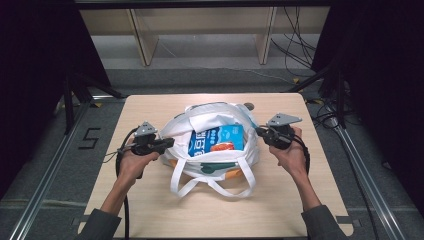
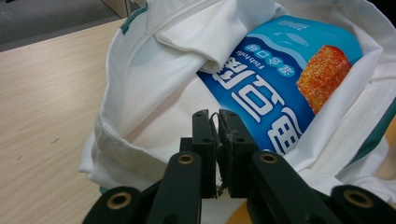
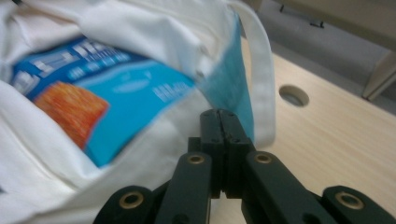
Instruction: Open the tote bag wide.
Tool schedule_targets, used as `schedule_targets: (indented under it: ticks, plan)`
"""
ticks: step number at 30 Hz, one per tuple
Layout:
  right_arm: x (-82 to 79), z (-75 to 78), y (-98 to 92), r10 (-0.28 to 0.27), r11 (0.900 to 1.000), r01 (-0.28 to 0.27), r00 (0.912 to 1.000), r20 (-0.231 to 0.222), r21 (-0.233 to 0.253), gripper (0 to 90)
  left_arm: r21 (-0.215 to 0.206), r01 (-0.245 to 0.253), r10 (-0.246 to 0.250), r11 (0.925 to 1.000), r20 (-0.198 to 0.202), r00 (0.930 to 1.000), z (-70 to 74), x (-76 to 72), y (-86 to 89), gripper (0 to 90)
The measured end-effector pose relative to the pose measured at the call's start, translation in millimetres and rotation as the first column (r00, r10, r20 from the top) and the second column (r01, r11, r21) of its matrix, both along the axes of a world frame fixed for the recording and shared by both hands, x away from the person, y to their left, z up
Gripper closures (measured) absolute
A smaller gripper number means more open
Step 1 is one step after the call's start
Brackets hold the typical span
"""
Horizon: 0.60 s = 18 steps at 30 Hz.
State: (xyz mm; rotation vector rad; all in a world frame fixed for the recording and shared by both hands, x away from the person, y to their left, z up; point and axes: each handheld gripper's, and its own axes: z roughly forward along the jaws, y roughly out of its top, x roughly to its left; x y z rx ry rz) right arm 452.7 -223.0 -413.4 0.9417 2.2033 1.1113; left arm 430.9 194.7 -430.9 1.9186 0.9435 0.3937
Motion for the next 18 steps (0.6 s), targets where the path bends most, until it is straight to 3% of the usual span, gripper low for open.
schedule_targets:
  ticks: [3,5,6,7,12,14,15,18]
  plan:
    - [-5.9,9.4,6.3,0.027,1.000,-0.027,0.9994,0.023,0.012,90.0,-0.019,-0.006,0.006,0.9998,-0.001,1.0000,0.8,-3.1,0.7,84.7]
    - [-10.4,11.8,7.6,0.040,0.999,-0.040,0.9992,0.009,0.016,90.0,-0.041,-0.003,0.003,0.9992,0.005,1.0000,4.4,-9.9,5.2,84.6]
    - [-14.2,11.7,8.7,0.033,0.999,-0.033,0.9994,-0.012,0.039,90.0,-0.038,-0.004,0.005,0.9993,0.008,1.0000,6.3,-12.9,7.1,84.4]
    - [-14.1,11.7,6.6,0.041,0.998,-0.042,0.9990,0.016,0.037,90.0,-0.040,-0.005,0.005,0.9992,0.015,0.9999,7.8,-15.9,9.2,84.1]
    - [-25.0,11.5,-0.6,0.051,0.996,-0.050,0.9987,-0.008,0.076,89.4,-0.062,-0.002,0.004,0.9981,0.029,0.9996,12.4,-29.5,19.1,81.4]
    - [-27.6,9.8,-2.8,0.054,0.995,-0.055,0.9983,0.020,0.080,89.1,-0.068,0.001,0.001,0.9977,0.030,0.9996,11.6,-33.6,21.8,80.0]
    - [-30.6,9.9,-3.9,0.046,0.995,-0.045,0.9989,-0.005,0.090,89.1,-0.068,0.001,0.001,0.9977,0.030,0.9996,11.6,-33.6,21.8,79.3]
    - [-34.0,8.4,-6.4,0.049,0.994,-0.049,0.9988,-0.001,0.100,88.5,-0.091,-0.002,0.004,0.9958,0.021,0.9998,8.8,-37.4,27.0,78.1]
